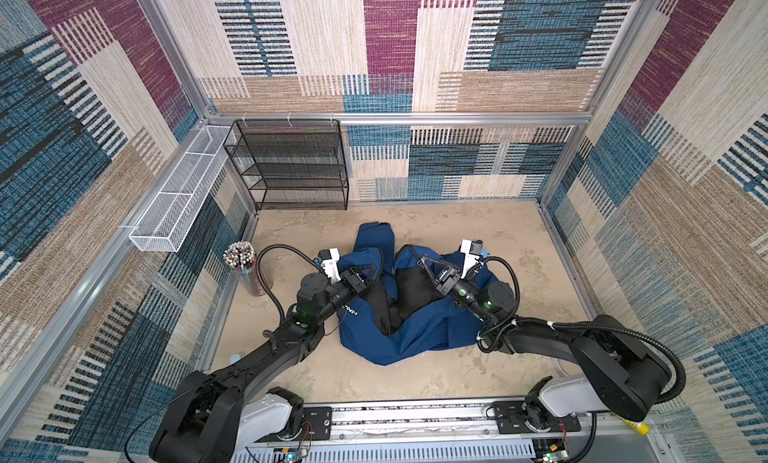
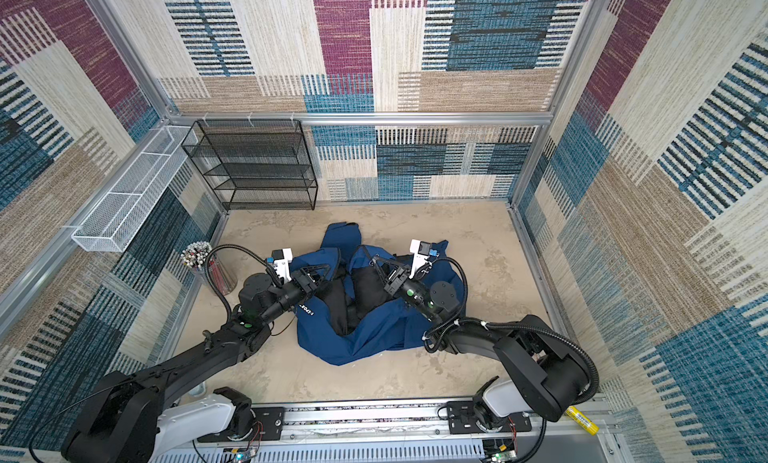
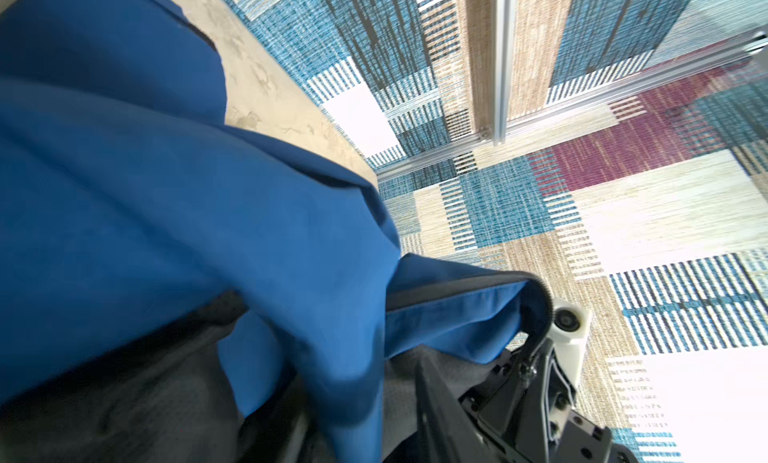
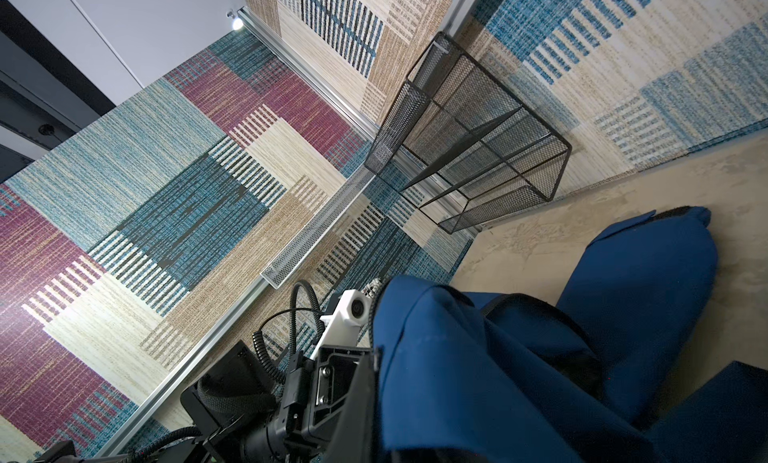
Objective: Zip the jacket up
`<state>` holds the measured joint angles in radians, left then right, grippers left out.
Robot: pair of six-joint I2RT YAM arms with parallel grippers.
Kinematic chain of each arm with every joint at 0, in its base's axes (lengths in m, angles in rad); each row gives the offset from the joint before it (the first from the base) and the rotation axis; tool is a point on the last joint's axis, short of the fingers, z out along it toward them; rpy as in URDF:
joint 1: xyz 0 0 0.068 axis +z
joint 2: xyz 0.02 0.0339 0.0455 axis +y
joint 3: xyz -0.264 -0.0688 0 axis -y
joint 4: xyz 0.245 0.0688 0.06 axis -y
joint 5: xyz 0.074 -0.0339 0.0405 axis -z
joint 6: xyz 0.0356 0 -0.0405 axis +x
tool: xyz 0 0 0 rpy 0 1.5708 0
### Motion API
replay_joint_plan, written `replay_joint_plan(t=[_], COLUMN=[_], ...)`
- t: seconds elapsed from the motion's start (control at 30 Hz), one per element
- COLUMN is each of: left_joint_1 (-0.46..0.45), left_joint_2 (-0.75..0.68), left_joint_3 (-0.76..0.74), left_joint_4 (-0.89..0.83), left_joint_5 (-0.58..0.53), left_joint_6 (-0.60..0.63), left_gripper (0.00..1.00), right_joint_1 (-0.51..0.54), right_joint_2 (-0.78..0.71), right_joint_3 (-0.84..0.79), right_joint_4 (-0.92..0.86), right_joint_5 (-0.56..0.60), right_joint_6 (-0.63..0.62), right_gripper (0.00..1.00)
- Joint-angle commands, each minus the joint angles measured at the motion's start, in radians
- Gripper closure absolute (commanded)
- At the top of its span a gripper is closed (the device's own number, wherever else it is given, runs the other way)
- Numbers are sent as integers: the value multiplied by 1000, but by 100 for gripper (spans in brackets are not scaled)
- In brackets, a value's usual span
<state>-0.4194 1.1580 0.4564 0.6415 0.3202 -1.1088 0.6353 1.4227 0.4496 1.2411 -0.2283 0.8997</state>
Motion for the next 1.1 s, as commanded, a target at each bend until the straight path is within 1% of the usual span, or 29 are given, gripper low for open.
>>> replay_joint_plan(t=[0.0,0.3,0.33,0.4,0.5,0.63,0.7,0.83,0.9,1.07], left_joint_1=[-4,-23,-23,-23,-24,-23,-23,-24,-24,-23], left_joint_2=[2,9,14,25,30,13,-2,-18,-21,6], left_joint_3=[8,8,11,20,28,28,32,37,38,54], left_joint_4=[40,23,28,31,18,-18,-70,-108,-108,-98], left_joint_5=[8,-4,-4,-3,-3,-13,-21,-29,-33,-14], left_joint_6=[-18,-14,-15,-20,-12,2,17,38,41,38], left_gripper=[61,60,60,66,68,67,66,60,60,65], right_joint_1=[1,1,0,1,0,0,1,0,0,0], right_joint_2=[-4,-4,-4,-4,-4,-4,-5,-7,-8,-9], right_joint_3=[8,14,14,14,18,18,18,21,23,23], right_joint_4=[47,47,49,49,46,44,44,43,41,41], right_joint_5=[-10,-8,-7,-6,-9,-13,-12,-17,-17,-18], right_joint_6=[8,14,16,18,17,16,17,17,15,15], right_gripper=[100,100,100,100,100,100,100,100,100,100])
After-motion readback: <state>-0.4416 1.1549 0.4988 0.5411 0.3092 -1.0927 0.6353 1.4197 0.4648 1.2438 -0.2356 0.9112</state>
